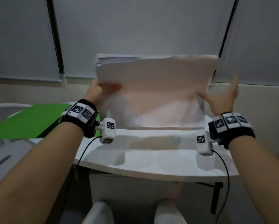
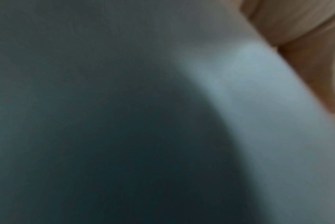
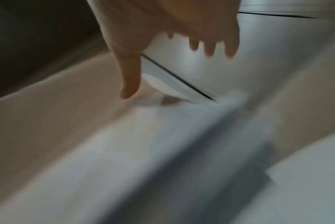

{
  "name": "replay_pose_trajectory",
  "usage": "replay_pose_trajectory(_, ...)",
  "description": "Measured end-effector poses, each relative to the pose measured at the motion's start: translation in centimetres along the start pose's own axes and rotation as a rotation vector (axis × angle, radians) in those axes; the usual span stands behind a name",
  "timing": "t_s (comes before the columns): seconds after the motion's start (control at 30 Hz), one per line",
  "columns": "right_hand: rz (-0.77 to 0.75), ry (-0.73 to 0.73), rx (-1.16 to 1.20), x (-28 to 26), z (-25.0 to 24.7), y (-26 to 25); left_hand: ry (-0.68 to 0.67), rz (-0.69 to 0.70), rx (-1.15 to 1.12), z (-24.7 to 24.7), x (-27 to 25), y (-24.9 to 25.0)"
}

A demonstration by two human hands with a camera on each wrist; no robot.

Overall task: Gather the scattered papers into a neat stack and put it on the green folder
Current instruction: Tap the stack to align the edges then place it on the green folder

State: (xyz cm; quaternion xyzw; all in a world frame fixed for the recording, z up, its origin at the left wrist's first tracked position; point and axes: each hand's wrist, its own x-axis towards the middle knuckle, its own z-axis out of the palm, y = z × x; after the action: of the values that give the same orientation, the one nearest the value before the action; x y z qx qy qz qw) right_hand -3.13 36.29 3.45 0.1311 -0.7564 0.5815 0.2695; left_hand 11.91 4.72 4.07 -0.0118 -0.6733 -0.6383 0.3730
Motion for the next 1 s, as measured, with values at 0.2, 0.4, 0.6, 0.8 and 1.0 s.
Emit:
replay_pose_trajectory(0.2,0.313,-0.503,0.222,0.2,0.4,2.2,-0.065,-0.073,-0.028,-0.1,0.1,-0.9)
replay_pose_trajectory(0.4,0.105,-0.408,0.431,0.5,0.7,0.9,-0.018,-0.108,-0.13,-0.4,0.0,-1.1)
replay_pose_trajectory(0.6,0.149,-0.459,0.564,1.4,0.2,1.0,0.006,-0.134,-0.176,-1.9,0.6,-0.8)
replay_pose_trajectory(0.8,0.171,-0.582,0.553,0.1,-0.1,1.4,0.017,-0.117,-0.127,-2.2,0.2,-1.2)
replay_pose_trajectory(1.0,0.244,-0.612,0.573,-0.7,0.4,2.6,-0.069,-0.198,-0.078,-2.7,0.3,-2.1)
